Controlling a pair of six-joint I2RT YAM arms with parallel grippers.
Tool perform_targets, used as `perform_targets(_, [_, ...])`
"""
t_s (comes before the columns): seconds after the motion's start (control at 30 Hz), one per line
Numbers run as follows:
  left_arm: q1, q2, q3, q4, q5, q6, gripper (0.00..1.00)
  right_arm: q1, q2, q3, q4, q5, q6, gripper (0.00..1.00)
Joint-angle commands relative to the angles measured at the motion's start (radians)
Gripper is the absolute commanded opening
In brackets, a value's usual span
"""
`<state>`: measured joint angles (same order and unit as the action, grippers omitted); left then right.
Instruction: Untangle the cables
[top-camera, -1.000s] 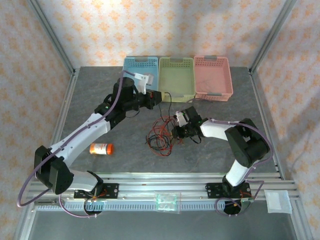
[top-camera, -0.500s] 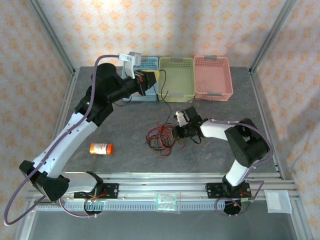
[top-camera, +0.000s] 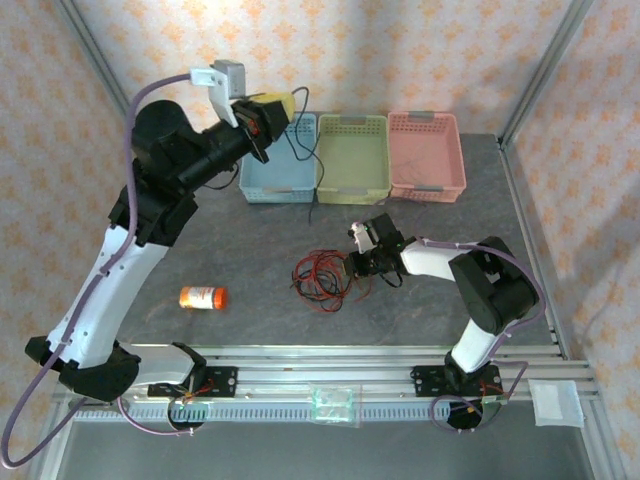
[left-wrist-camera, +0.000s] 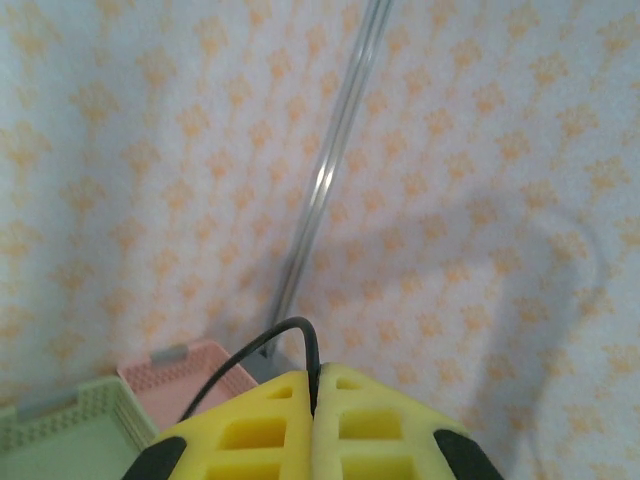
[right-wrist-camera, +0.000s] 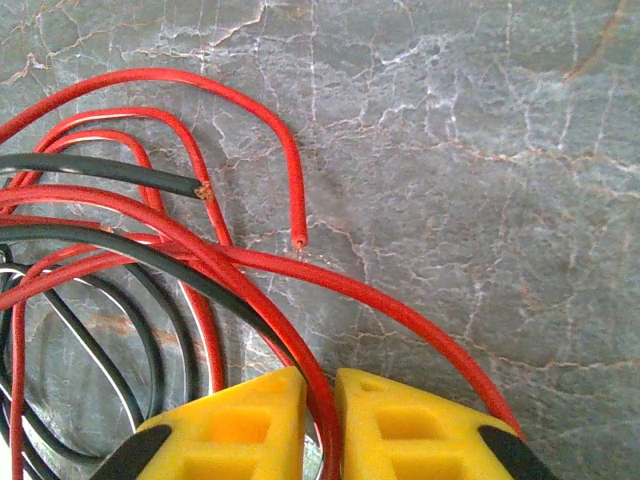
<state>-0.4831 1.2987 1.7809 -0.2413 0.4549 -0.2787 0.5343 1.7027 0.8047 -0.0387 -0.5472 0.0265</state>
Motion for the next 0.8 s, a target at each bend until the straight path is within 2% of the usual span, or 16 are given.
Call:
perform_targets(0.0, [0.008, 0.04, 0.086, -0.017, -0.063, 0.066, 0.0, 0.012, 0.046, -0.011, 0.022, 0.061, 0.002, 0.17])
perform_targets(0.1, [0.008, 0.071, 0.127, -0.042, -0.091, 0.09, 0.0, 0.017, 0.01, 0.004, -0.005, 0.088, -0.005, 0.19])
perform_targets(0.37, [0.01, 0.121, 0.123, -0.058, -0.101, 0.105, 0.0, 0.029, -0.166, 0.028, -0.075, 0.128, -0.02, 0.42])
perform_targets(0.53, [0.018, 0.148, 0.069, 0.004, -0.065, 0.095, 0.0, 0.03, -0.297, 0.042, -0.093, 0.243, -0.006, 0.51])
perform_targets(0.67, [0.028, 0.213, 0.09, 0.02, -0.027, 0.096, 0.0, 0.03, -0.415, 0.025, -0.046, 0.322, 0.033, 0.57])
perform_targets(0.77, [0.034, 0.272, 0.111, 0.039, -0.02, 0.091, 0.0, 0.023, -0.497, 0.006, 0.0, 0.397, 0.091, 0.57])
